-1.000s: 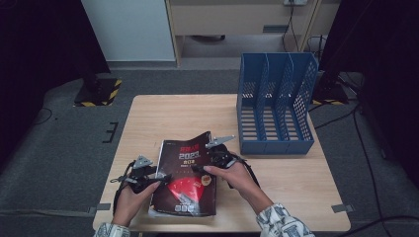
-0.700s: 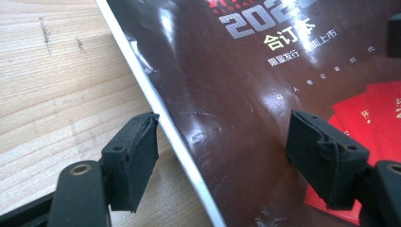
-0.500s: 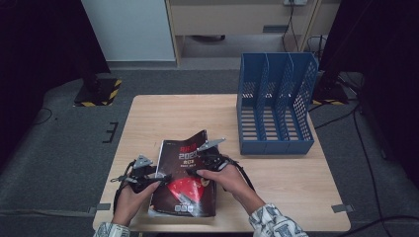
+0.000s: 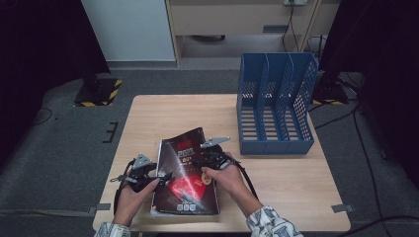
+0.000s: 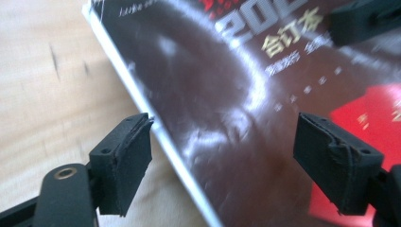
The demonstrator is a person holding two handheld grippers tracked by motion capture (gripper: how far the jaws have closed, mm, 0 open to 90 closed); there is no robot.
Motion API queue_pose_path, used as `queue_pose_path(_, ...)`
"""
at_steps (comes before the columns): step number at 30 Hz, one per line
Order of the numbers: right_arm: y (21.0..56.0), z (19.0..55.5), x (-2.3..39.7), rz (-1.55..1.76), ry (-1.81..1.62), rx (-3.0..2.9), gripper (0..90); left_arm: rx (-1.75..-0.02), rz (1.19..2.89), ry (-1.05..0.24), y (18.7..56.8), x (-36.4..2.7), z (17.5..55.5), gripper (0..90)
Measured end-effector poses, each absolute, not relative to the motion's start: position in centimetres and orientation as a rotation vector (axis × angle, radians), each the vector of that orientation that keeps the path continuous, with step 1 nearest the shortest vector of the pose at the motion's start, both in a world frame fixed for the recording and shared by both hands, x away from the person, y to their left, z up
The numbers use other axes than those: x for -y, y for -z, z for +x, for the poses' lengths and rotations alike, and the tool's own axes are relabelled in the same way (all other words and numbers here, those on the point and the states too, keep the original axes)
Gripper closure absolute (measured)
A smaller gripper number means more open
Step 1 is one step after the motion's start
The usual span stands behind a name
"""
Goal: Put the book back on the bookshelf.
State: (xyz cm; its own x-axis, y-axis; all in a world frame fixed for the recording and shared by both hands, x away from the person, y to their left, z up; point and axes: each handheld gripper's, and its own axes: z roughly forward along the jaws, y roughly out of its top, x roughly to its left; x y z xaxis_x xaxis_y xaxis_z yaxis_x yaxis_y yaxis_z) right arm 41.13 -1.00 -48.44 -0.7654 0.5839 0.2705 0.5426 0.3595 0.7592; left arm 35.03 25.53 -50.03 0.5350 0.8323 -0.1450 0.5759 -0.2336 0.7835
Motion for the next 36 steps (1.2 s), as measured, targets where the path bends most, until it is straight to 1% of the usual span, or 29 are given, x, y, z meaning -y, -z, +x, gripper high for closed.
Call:
queue_pose_path(1, 47.9, 41.1, 1.1, 1.019, -1.420, -2.534, 80.9, -1.117, 1.914, -0.414, 49.7, -25.5, 35.0, 15.4)
queue_pose_path(5, 46.9, 40.9, 1.5, 0.960, -1.463, -2.492, 82.3, -1.094, 1.877, -0.448, 49.4, -25.4, 35.3, 14.2)
queue_pose_path(10, 45.8, 40.8, 2.0, 0.904, -1.491, -2.441, 83.9, -1.051, 1.882, -0.464, 49.5, -25.1, 35.8, 13.6)
queue_pose_path(13, 45.0, 40.8, 2.5, 0.881, -1.521, -2.401, 84.7, -1.033, 1.893, -0.458, 49.7, -24.9, 36.4, 13.4)
queue_pose_path(15, 44.2, 40.6, 2.7, 0.852, -1.534, -2.376, 85.1, -1.026, 1.895, -0.421, 49.9, -24.6, 36.8, 13.1)
queue_pose_path(19, 43.7, 40.6, 2.8, 0.834, -1.550, -2.358, 85.4, -1.017, 1.914, -0.378, 50.1, -24.4, 36.9, 13.8)
queue_pose_path(22, 43.2, 40.7, 2.9, 0.805, -1.555, -2.348, 85.6, -1.018, 1.935, -0.375, 50.2, -24.4, 36.9, 14.7)
queue_pose_path(24, 42.9, 40.8, 2.9, 0.789, -1.569, -2.334, 85.9, -1.022, 1.927, -0.344, 50.4, -24.4, 36.9, 15.3)
queue_pose_path(25, 42.7, 40.7, 2.9, 0.773, -1.582, -2.323, 86.2, -1.015, 1.920, -0.319, 50.4, -24.5, 36.9, 16.6)
queue_pose_path(29, 42.3, 40.6, 2.8, 0.763, -1.605, -2.300, 86.4, -1.028, 1.904, -0.284, 50.7, -24.6, 37.0, 19.2)
queue_pose_path(32, 42.1, 40.5, 2.8, 0.753, -1.616, -2.292, 86.5, -1.023, 1.914, -0.269, 50.7, -24.7, 37.0, 23.3)
queue_pose_path(33, 41.9, 40.4, 2.7, 0.745, -1.625, -2.283, 86.6, -1.020, 1.913, -0.260, 50.7, -24.7, 37.0, 26.3)
queue_pose_path(34, 41.9, 40.4, 2.7, 0.745, -1.625, -2.283, 86.6, -1.013, 1.914, -0.252, 50.7, -24.7, 37.0, 26.3)
queue_pose_path(35, 41.6, 40.4, 2.8, 0.733, -1.636, -2.276, 86.7, -1.011, 1.913, -0.244, 50.7, -24.7, 37.0, 30.4)
queue_pose_path(36, 41.6, 40.4, 2.8, 0.733, -1.636, -2.276, 86.7, -1.005, 1.911, -0.232, 50.7, -24.7, 37.0, 30.4)
